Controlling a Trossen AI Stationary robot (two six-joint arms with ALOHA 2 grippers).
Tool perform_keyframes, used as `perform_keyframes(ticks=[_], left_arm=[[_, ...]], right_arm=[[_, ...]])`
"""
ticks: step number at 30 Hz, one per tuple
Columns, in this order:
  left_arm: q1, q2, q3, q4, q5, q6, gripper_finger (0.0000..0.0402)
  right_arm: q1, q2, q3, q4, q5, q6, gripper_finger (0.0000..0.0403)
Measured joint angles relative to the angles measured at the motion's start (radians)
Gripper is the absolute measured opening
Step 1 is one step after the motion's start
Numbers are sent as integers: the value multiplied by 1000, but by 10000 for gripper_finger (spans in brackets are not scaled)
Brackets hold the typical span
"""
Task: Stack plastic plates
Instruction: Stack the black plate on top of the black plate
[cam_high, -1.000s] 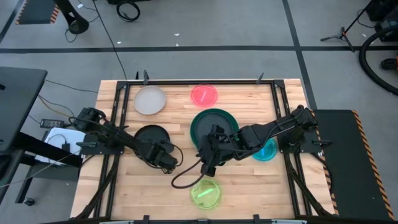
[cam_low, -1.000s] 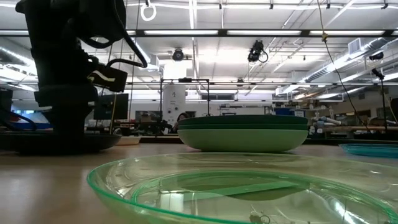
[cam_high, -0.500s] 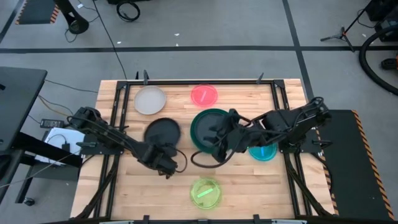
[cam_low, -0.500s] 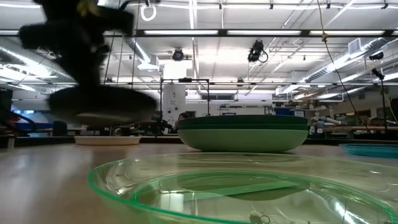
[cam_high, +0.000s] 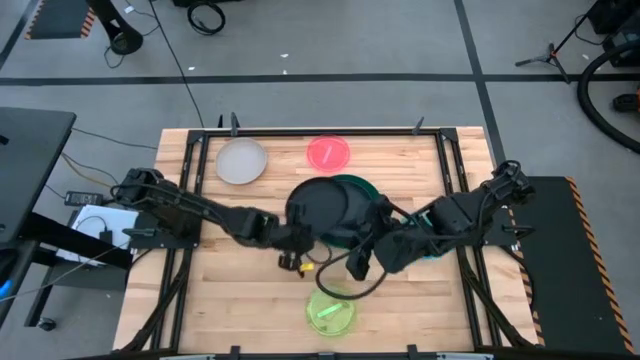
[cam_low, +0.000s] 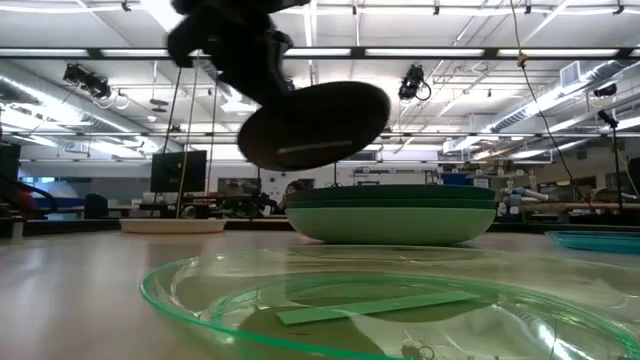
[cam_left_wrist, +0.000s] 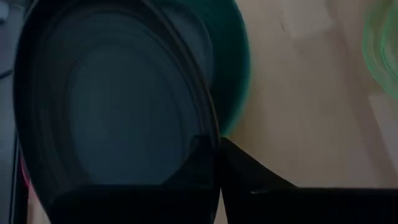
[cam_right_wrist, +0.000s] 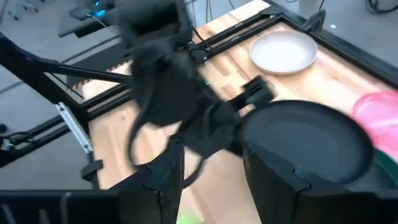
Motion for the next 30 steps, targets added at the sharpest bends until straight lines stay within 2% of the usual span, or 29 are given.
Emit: perform_keyframes(ticks=[5,14,17,26,30], left_arm=[[71,29,4,98,92,102,14],[84,110,2,157,132,268,14],[87,126,2,185,154,271,14],[92,198,2,276,165,266,18],[92,208,2,277,113,231,37]], right_arm=[[58,0,0,-11,-7,137,171],[122,23,0,-13,58,309,171],[121,53,1,-7,57,352,171],[64,108,1,54,-49,369,171],[56,108,1,68,-51,338,171]])
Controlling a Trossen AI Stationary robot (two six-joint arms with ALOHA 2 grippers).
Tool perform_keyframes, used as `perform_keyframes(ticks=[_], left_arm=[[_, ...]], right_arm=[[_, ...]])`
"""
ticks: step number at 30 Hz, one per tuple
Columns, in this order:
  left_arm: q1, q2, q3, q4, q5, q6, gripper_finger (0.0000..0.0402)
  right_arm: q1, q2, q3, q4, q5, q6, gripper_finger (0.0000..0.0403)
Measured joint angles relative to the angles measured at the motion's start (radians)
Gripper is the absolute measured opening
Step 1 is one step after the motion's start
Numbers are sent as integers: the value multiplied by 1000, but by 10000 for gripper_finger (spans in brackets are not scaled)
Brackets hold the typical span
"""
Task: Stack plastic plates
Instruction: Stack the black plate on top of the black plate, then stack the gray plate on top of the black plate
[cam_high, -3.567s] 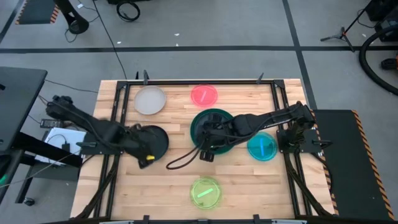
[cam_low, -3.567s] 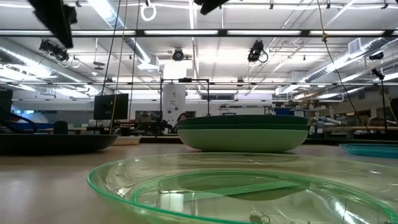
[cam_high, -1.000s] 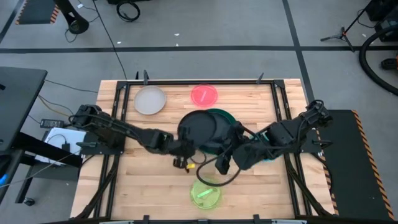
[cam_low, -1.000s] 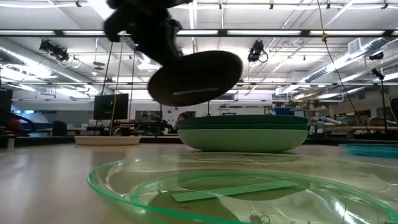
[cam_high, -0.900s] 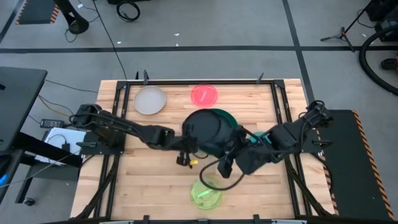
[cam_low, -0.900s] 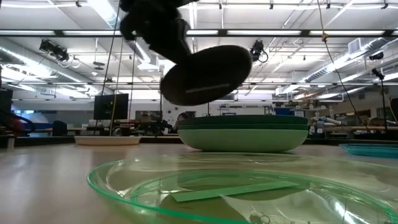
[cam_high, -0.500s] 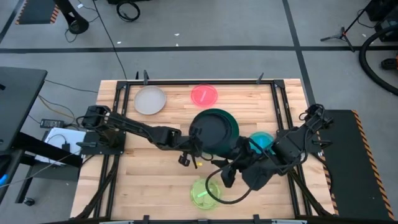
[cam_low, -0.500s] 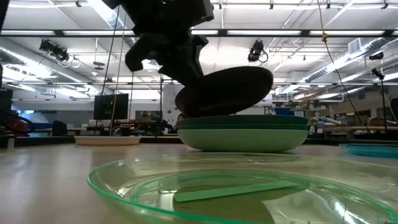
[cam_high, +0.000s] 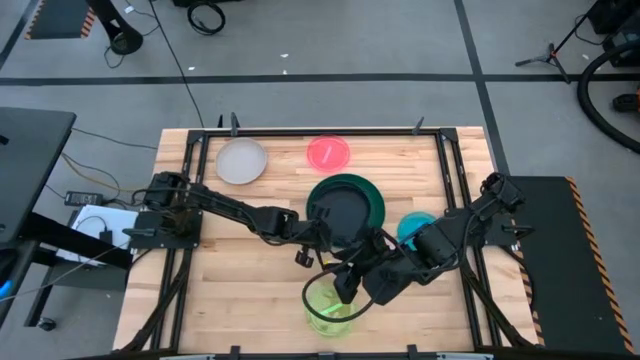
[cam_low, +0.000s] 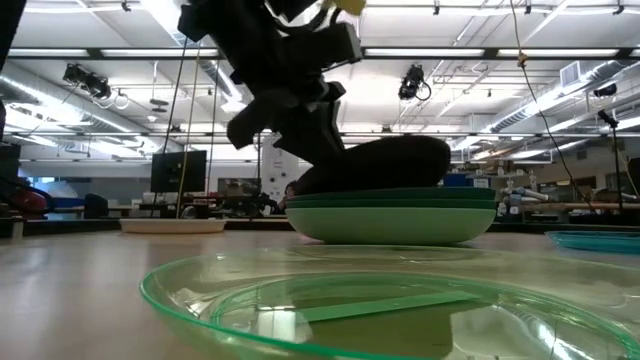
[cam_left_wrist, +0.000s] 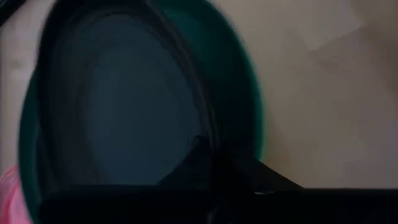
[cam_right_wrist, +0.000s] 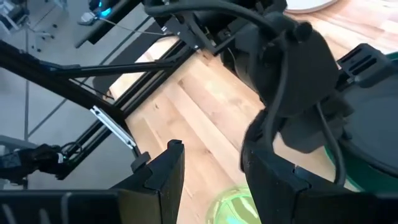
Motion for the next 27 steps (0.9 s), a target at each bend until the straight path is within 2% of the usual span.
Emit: perform_keyframes(ticks=[4,12,18,23,27], left_arm=[[-13,1,0,-1,-76,-17,54],[-29,-7,0,-38,-88,-35,93],[-25,-102,0,-106,-86,-147,127],[-1,-260,1,-358,-16,-245,138],[41,-386,-1,-586,-14,-336,139]], right_arm=[[-2,0,0,0,-4,-14,171],[-4,0,0,-1,-5,-21,171],[-4,0,0,-7,-8,-40,171],[-8,0,0,-50,-58,-47,171],[-21,0,0,-113,-112,-42,171]])
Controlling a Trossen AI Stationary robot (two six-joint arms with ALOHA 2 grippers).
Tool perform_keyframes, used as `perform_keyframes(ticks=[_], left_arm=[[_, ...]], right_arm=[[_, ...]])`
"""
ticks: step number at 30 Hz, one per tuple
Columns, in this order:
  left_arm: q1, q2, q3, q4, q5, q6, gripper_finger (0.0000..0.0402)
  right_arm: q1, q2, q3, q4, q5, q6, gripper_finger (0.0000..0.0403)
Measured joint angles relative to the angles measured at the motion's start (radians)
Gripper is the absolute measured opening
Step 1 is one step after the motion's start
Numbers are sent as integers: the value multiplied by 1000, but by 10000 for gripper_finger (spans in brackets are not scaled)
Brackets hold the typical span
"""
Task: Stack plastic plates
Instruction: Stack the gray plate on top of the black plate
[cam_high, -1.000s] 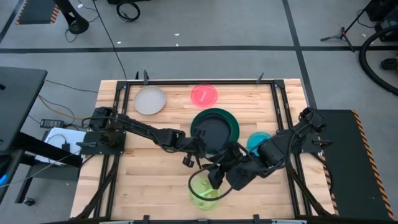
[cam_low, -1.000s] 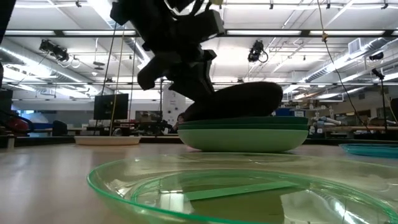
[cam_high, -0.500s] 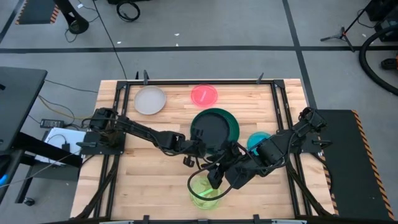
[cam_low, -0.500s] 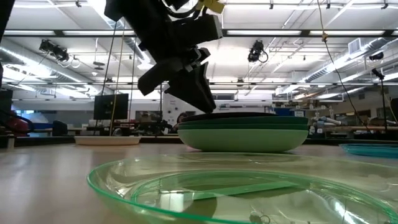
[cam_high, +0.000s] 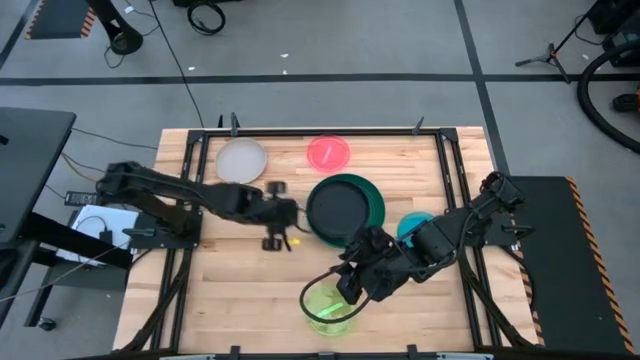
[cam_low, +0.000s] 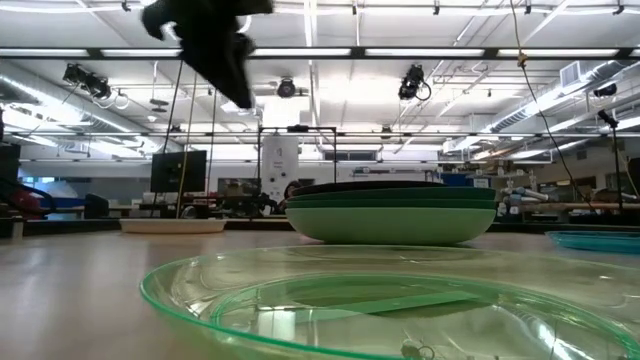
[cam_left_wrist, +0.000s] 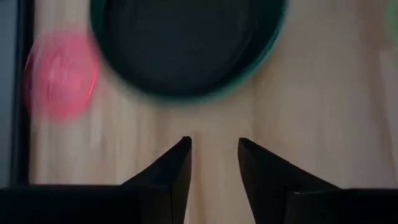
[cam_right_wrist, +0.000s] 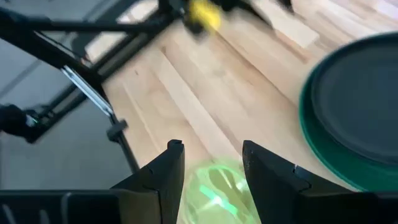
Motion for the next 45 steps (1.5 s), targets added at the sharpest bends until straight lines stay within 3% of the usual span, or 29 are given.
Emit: perform_keyframes(ticks=[5,9,12,23,28,35,45], left_arm=[[121,-83,0,-173,-55,-95,139],[248,-82,-1,-208,15,-171,140],[353,-47,-1,-199,103,-205,141],[663,131,-2,-73,131,-224,163],[740,203,-101,53,221,-262,179],[801,218,-292,247,211,-343,192],[798,207,-404,337,186,-335,189]], right_arm=[[-42,-9,0,-80,-57,-55,171],[-76,-30,0,-133,-83,-86,171],[-83,-46,0,-147,-92,-103,171],[-26,-77,0,-202,-77,-61,171],[0,-78,0,-229,-71,-2,171],[15,-78,0,-271,-67,36,171],[-32,-78,0,-291,-68,-19,171]])
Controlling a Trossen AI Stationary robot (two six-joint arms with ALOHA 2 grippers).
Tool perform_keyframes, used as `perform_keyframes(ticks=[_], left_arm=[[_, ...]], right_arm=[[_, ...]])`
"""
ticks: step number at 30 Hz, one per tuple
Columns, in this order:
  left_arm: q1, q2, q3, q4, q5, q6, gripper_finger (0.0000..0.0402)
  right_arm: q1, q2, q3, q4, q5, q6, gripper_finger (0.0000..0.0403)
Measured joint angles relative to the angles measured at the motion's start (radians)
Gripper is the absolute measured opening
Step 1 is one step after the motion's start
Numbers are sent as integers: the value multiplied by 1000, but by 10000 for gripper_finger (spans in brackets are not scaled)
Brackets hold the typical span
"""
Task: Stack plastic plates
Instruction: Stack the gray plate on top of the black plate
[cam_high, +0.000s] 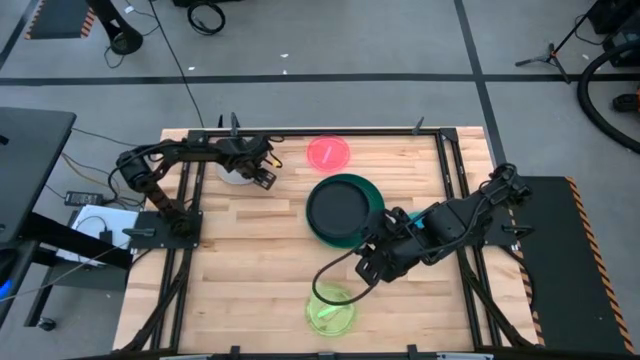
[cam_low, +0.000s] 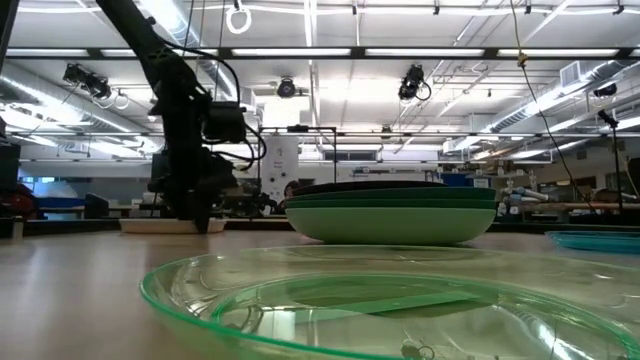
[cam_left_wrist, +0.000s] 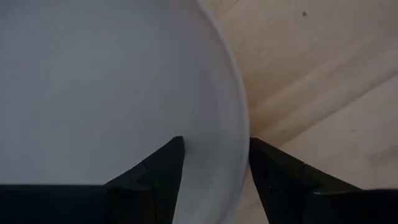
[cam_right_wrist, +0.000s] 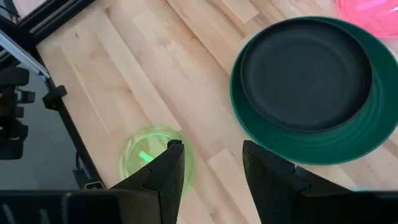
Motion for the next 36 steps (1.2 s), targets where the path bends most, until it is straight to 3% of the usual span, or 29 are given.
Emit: perform_keyframes(ticks=[6,12,16,21,28,32,36], left_arm=[[-46,-4,-2,2,-30,57,138],[-124,-15,-3,-46,-48,78,19],[-194,-59,6,-148,-34,55,16],[-319,-167,70,-298,-30,57,13],[-583,-309,150,-172,-43,370,12],[-706,-293,213,-126,-48,534,12],[-752,-186,327,-165,-47,525,12]], right_arm=[[-23,0,0,1,-13,-30,171],[-26,0,0,1,-91,-31,171],[-13,0,0,-4,-110,-28,171],[1,0,0,-20,-58,-23,171],[2,0,0,-50,-58,-17,171],[23,2,14,-121,-99,49,168],[69,2,44,-248,-79,160,158]])
